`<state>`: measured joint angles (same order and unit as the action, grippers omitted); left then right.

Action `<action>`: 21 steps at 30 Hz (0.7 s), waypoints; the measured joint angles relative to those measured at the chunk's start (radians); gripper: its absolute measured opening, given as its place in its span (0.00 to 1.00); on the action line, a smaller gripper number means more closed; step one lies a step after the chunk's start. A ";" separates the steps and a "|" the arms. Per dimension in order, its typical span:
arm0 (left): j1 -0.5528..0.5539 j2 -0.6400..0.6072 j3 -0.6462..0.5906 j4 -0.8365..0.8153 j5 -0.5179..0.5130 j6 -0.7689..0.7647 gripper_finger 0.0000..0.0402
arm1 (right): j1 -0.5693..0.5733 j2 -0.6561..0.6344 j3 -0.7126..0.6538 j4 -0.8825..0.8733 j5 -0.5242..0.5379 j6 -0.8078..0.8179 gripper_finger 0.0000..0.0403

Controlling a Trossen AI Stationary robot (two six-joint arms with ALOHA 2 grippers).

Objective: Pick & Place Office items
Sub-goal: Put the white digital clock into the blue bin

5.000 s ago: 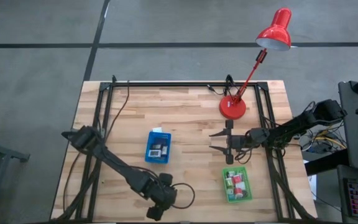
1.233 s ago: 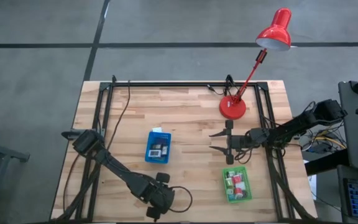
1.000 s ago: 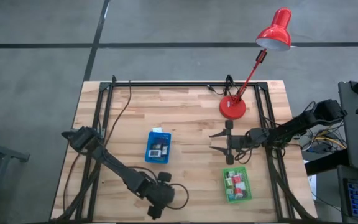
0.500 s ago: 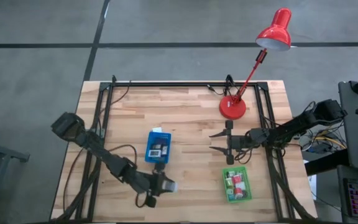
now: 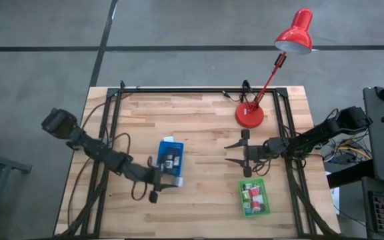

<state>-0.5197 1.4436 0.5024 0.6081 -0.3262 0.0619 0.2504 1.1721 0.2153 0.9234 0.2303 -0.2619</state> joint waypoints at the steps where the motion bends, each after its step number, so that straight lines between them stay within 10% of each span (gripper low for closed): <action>1: 0.015 -0.015 -0.026 0.027 0.017 0.007 0.37 | 0.000 0.000 0.000 0.000 -0.002 0.004 0.50; 21: 0.301 -0.152 -0.166 0.060 0.317 0.107 0.37 | 0.000 0.000 0.001 0.017 -0.003 0.027 0.50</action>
<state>-0.2191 1.2919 0.3363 0.6677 -0.0093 0.1686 0.2504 1.1721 0.2165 0.9401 0.2276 -0.2352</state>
